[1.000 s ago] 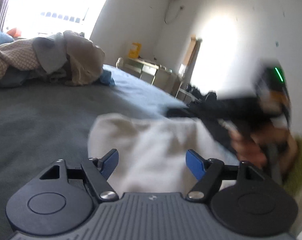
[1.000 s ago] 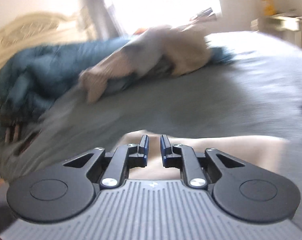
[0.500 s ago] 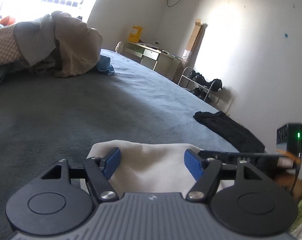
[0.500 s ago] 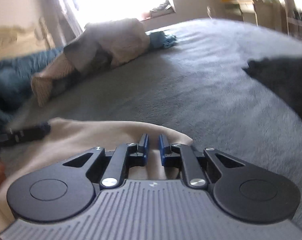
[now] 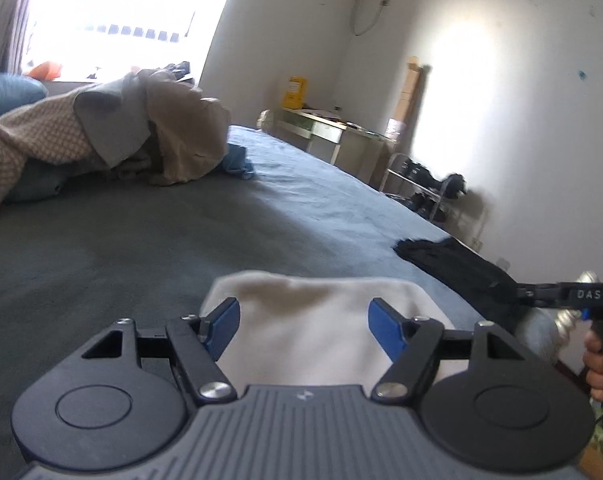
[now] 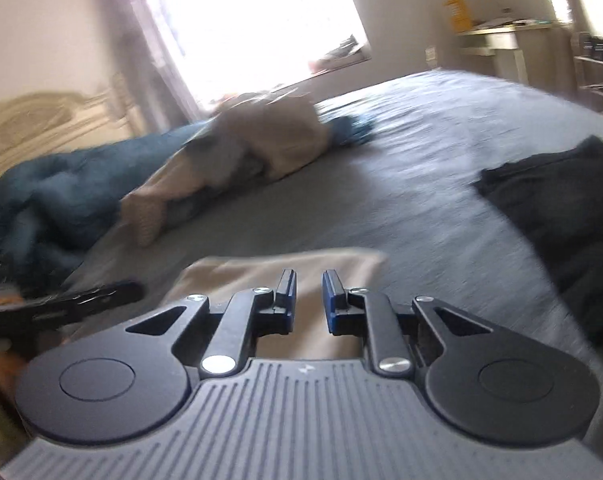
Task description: Fold clothes
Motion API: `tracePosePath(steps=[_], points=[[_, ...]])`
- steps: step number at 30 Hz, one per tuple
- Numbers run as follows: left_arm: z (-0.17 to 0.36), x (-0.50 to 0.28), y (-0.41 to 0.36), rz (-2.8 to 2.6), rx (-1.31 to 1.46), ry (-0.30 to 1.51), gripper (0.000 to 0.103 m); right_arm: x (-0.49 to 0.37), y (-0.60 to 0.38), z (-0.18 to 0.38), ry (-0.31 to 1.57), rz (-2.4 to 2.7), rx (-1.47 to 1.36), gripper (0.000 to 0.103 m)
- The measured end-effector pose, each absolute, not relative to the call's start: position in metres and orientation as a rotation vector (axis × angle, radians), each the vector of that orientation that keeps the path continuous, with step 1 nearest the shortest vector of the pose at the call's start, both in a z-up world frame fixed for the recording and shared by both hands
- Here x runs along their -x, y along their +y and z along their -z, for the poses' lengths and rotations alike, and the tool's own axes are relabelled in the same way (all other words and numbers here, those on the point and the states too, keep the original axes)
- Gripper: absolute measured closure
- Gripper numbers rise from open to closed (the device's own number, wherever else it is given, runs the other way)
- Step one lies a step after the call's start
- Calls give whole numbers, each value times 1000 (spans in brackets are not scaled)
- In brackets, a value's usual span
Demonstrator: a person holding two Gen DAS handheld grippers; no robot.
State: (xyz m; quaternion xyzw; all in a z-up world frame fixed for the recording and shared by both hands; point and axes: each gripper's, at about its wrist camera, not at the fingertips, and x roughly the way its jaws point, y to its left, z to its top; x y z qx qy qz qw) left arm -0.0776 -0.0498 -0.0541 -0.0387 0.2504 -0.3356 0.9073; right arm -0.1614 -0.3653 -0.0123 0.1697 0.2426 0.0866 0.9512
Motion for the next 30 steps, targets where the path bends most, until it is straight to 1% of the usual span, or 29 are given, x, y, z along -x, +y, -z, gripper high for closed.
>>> tracePosePath(steps=[2, 4, 5, 8, 10, 12, 17, 19, 22, 23, 25, 30], points=[[59, 89, -55, 695, 37, 531, 30, 168, -347, 23, 545, -215, -315, 89], [71, 86, -66, 660, -11, 590, 30, 170, -332, 43, 625, -244, -304, 89], [77, 84, -69, 647, -26, 611, 32, 170, -327, 58, 688, -239, -282, 92], [82, 82, -69, 647, -28, 608, 31, 187, -328, 82, 715, -192, -256, 93], [82, 80, -68, 650, -31, 609, 31, 195, -331, 69, 736, -144, -240, 94], [84, 76, -65, 655, -20, 620, 30, 200, -331, 53, 748, -85, -187, 89], [84, 76, -65, 651, -20, 627, 30, 212, -309, 12, 615, -208, -158, 89], [85, 77, -67, 647, -19, 625, 30, 211, -285, 18, 651, -289, -84, 90], [86, 77, -68, 652, -19, 623, 30, 203, -261, 70, 825, -243, 61, 91], [86, 78, -68, 653, -29, 620, 30, 203, -260, 85, 839, -217, 92, 92], [80, 82, -64, 649, -30, 622, 30, 207, -265, 78, 823, -220, 37, 91], [67, 111, -44, 627, -60, 580, 30, 230, -281, 32, 711, -235, -10, 89]])
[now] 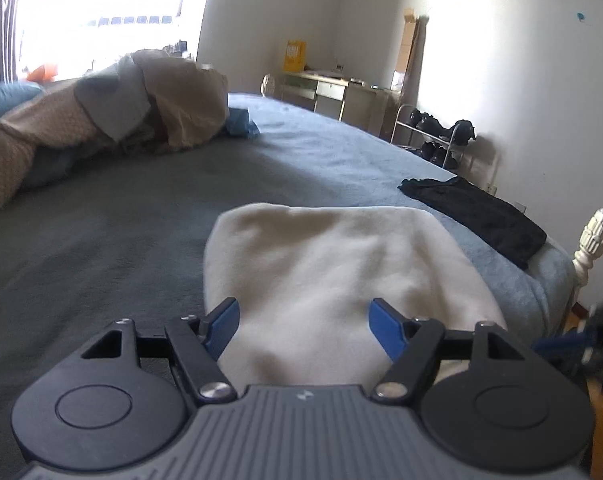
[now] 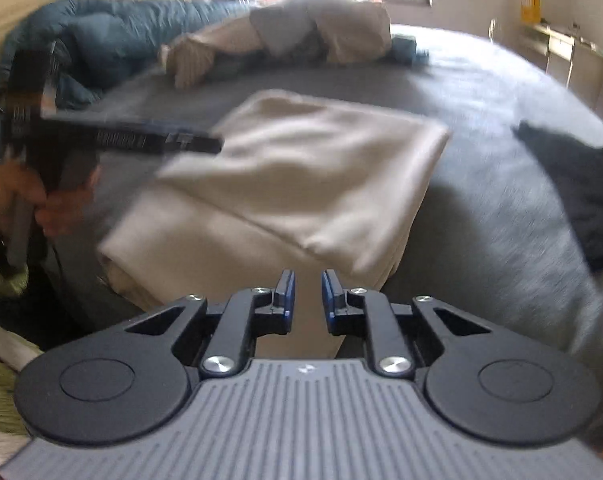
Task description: Fold clothes
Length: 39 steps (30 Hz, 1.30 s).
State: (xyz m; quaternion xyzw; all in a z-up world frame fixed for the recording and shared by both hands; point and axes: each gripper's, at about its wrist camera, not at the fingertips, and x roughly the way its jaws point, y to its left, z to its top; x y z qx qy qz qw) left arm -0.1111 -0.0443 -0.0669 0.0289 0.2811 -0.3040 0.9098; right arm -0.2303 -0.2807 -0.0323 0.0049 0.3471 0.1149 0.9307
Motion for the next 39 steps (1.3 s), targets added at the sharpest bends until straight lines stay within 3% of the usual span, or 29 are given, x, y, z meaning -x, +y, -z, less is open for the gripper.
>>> tracePosePath(steps=[3, 9, 19, 26, 34, 39], points=[[74, 136, -41, 620, -109, 584, 30, 231, -281, 35, 712, -268, -44, 87], [96, 160, -52, 579, -192, 582, 29, 204, -285, 98, 823, -185, -83, 88], [49, 186, -62, 642, -247, 431, 25, 219, -289, 30, 649, -201, -137, 87], [78, 158, -107, 596, -306, 621, 28, 181, -281, 79, 737, -158, -99, 87], [73, 154, -114, 564, -305, 664, 26, 160, -298, 29, 599, -136, -155, 86], [70, 148, -113, 558, -282, 699, 26, 125, -291, 70, 767, -178, -111, 86]])
